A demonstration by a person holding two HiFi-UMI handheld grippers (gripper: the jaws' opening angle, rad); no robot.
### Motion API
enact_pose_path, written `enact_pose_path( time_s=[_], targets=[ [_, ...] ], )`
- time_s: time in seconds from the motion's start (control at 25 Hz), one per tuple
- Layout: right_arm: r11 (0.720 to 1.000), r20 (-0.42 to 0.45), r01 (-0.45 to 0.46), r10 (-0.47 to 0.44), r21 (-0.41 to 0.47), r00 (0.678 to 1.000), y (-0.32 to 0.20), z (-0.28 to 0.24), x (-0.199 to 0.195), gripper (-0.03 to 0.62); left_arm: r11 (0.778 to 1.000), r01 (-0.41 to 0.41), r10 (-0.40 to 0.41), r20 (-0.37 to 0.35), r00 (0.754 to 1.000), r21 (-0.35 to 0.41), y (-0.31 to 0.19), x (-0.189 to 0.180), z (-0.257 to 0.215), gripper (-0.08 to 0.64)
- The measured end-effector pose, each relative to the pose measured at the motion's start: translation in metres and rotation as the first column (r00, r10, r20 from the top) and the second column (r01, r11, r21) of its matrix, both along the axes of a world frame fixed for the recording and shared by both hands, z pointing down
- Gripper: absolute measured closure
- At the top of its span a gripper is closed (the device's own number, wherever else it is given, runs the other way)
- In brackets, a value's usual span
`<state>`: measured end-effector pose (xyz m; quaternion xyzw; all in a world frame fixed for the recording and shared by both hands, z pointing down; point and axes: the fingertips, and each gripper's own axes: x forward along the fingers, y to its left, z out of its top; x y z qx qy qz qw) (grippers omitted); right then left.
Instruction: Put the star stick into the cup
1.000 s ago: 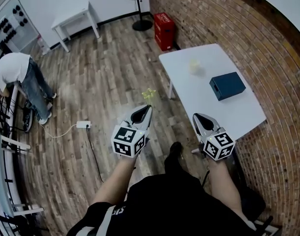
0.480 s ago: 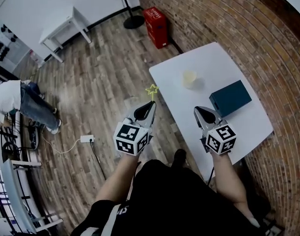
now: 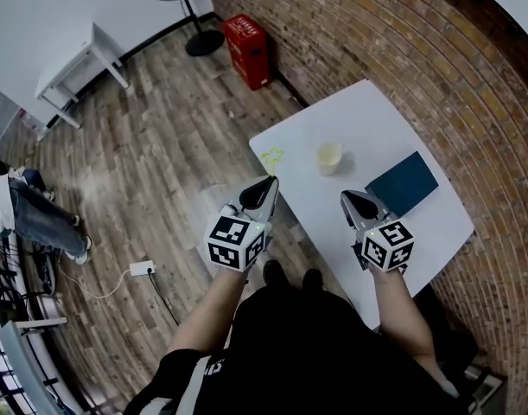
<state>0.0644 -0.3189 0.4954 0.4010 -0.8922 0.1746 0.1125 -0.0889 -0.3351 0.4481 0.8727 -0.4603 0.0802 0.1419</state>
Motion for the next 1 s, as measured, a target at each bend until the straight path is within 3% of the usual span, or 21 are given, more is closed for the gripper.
enact_pose_path(
  time_s=[0.36,0.72,1.0],
  targets=[
    [0.996,-0.033,-0.089,0.088,-0.029,0.996,-0.026,0.008,-0.012,0.592,0.996,-0.094,0.094,-0.057,0.994,0.001,-0.056,-0.003,0.004,0.551],
    [0.991,-0.003,-0.117,0.117,-0.064,0.993,-0.067,0.024,0.02,0.592,0.984,-0.175,0.173,-0.059,0.983,-0.022,-0.12,0.054,0.012,0.551],
    [0.984,0.017,-0.134,0.137,-0.115,0.99,-0.088,0.052,0.04,0.592,0.979,-0.192,0.189,-0.052,0.981,-0.061,-0.16,0.084,0.034,0.551]
  ],
)
